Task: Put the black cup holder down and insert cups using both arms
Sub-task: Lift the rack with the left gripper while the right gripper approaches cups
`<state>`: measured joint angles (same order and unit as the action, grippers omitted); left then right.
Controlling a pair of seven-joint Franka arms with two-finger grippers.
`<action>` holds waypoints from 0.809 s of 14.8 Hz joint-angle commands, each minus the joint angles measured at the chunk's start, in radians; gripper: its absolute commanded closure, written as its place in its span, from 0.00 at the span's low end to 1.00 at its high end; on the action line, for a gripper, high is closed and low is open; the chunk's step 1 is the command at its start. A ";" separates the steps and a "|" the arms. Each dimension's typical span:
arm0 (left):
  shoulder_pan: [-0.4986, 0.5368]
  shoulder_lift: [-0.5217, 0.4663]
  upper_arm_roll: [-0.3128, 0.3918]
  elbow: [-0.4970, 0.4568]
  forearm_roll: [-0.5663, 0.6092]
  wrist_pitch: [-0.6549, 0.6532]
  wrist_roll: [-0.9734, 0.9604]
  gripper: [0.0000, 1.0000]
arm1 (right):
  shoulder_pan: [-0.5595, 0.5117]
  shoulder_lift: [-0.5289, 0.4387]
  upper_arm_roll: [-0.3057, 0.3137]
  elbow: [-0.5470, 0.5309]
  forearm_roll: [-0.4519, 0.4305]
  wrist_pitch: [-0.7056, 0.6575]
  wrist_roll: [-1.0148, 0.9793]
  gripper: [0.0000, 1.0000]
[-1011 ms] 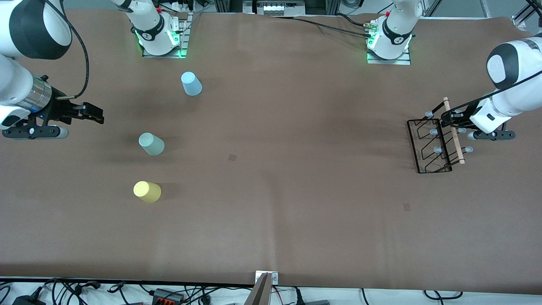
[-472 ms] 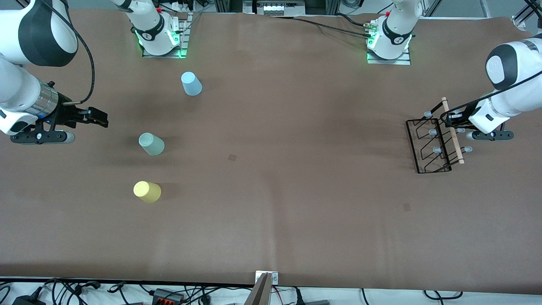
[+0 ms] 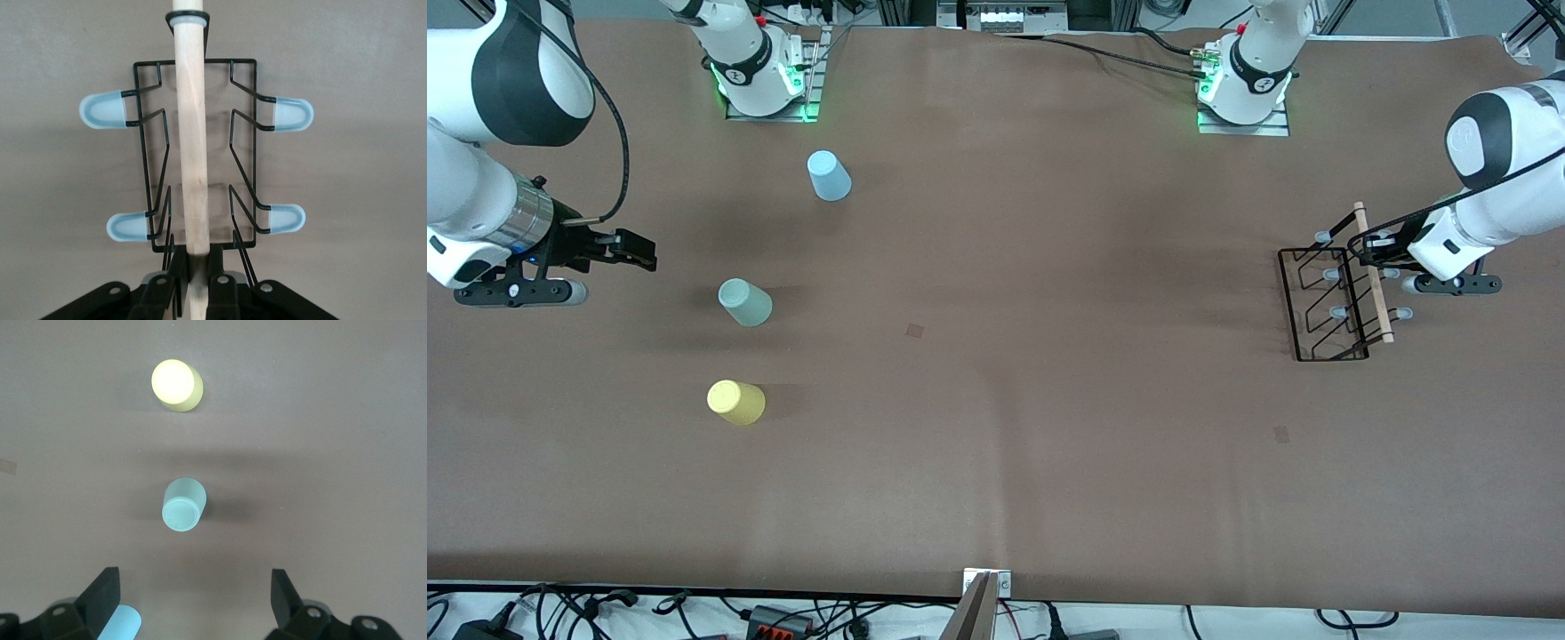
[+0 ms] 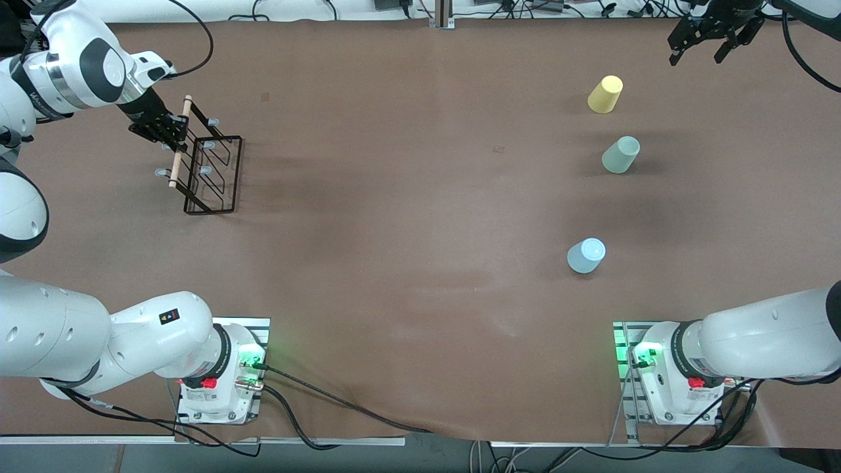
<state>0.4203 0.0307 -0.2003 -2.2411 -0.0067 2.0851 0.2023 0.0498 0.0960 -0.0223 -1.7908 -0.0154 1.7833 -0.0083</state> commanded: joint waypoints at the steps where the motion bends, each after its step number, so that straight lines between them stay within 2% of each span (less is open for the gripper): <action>1: 0.002 -0.012 -0.053 0.122 -0.013 -0.162 -0.018 0.99 | 0.002 0.011 -0.002 0.008 0.002 0.005 -0.006 0.00; 7: 0.002 -0.002 -0.255 0.352 -0.048 -0.448 -0.286 0.99 | 0.005 0.022 -0.002 0.008 0.002 0.008 -0.006 0.00; 9: -0.003 0.012 -0.333 0.414 -0.107 -0.497 -0.317 0.99 | 0.015 0.030 -0.002 0.008 0.002 0.010 -0.004 0.00; 12: -0.026 0.096 -0.438 0.513 -0.168 -0.502 -0.440 1.00 | 0.013 0.041 -0.002 0.010 0.002 0.013 0.005 0.00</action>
<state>0.4026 0.0432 -0.5822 -1.8375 -0.1397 1.6247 -0.1565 0.0588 0.1272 -0.0223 -1.7907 -0.0154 1.7918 -0.0075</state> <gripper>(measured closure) 0.841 0.000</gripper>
